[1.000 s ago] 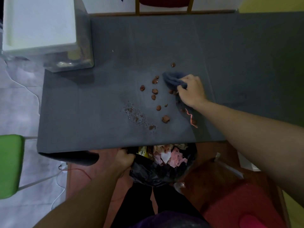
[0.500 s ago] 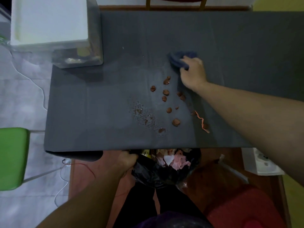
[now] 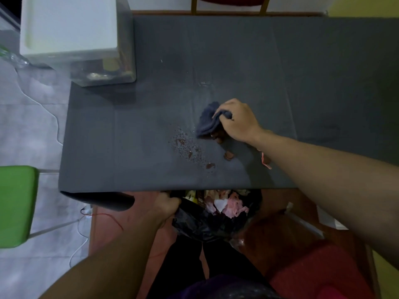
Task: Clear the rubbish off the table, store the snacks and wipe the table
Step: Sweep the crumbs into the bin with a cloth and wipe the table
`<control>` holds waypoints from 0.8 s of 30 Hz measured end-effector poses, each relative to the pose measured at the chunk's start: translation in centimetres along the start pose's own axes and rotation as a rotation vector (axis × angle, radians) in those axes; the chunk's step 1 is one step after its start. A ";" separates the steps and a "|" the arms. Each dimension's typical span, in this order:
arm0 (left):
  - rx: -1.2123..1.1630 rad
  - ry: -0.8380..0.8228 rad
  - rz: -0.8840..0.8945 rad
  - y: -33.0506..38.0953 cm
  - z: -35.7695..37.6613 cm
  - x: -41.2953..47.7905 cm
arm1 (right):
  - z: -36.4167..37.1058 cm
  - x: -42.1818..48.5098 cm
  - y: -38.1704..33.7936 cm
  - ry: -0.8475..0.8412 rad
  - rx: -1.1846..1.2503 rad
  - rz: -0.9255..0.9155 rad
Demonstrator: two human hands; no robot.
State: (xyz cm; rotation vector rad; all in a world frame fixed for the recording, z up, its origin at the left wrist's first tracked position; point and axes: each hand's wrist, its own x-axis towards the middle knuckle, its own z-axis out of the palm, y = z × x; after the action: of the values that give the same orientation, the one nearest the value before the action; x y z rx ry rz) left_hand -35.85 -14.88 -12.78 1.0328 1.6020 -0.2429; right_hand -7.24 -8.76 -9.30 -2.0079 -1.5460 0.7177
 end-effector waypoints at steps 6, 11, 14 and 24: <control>-0.033 0.014 0.020 -0.2 0.3 -0.2 | 0.1 -0.8 0.1 -0.239 -0.118 -0.117; -0.062 0.032 0.054 -0.4 0.8 -0.3 | -3.0 -1.4 1.2 -0.072 -0.159 -0.156; -0.088 0.027 0.072 -0.5 1.3 -0.4 | -4.3 -2.5 3.6 0.141 -0.233 -0.030; -0.126 0.050 0.054 -0.8 2.3 -0.8 | -1.7 -6.6 3.4 -0.048 -0.098 0.060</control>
State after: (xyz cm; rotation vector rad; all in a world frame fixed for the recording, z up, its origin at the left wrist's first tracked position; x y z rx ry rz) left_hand -34.88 -17.20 -13.11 0.9895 1.6106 -0.0790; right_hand -5.15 -16.05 -9.65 -2.1310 -1.5822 0.7314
